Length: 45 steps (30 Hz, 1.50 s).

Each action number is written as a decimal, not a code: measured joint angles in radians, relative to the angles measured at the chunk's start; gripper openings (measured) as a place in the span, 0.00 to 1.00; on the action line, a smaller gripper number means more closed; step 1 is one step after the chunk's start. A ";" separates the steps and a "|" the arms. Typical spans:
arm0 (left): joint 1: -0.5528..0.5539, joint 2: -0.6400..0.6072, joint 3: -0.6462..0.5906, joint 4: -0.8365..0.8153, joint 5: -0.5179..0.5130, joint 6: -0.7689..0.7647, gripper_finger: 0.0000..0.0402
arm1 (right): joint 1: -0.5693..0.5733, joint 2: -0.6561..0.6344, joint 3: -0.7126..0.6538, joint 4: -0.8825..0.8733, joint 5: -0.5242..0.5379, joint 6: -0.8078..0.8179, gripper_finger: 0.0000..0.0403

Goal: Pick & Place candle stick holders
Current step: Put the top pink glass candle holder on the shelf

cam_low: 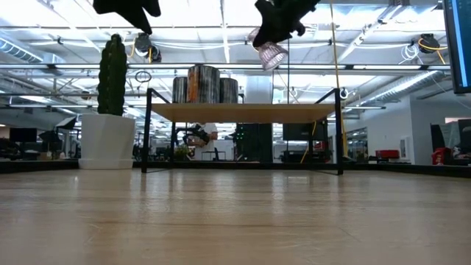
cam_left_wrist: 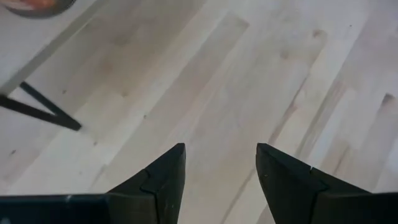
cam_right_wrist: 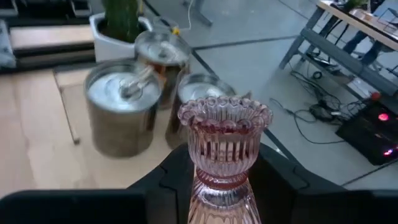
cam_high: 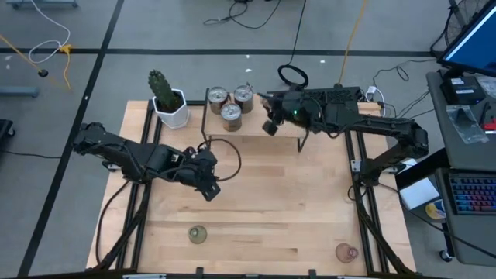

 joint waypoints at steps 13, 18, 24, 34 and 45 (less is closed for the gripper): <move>-0.069 0.000 0.000 -0.005 -0.072 -0.042 0.49 | -0.147 -0.015 -0.260 0.490 -0.097 0.030 0.29; -0.073 0.000 0.000 -0.025 -0.078 -0.079 0.49 | -0.168 -0.010 -0.410 0.762 -0.102 0.028 0.29; -0.074 0.001 0.000 -0.025 -0.079 -0.088 0.49 | -0.191 -0.011 -0.525 0.942 -0.094 0.066 0.29; -0.068 0.001 0.000 -0.025 -0.081 -0.110 0.49 | -0.209 -0.013 -0.528 0.949 0.067 0.025 0.29; -0.064 0.001 -0.001 -0.025 -0.101 -0.107 0.49 | -0.233 -0.012 -0.527 0.784 0.219 0.077 0.29</move>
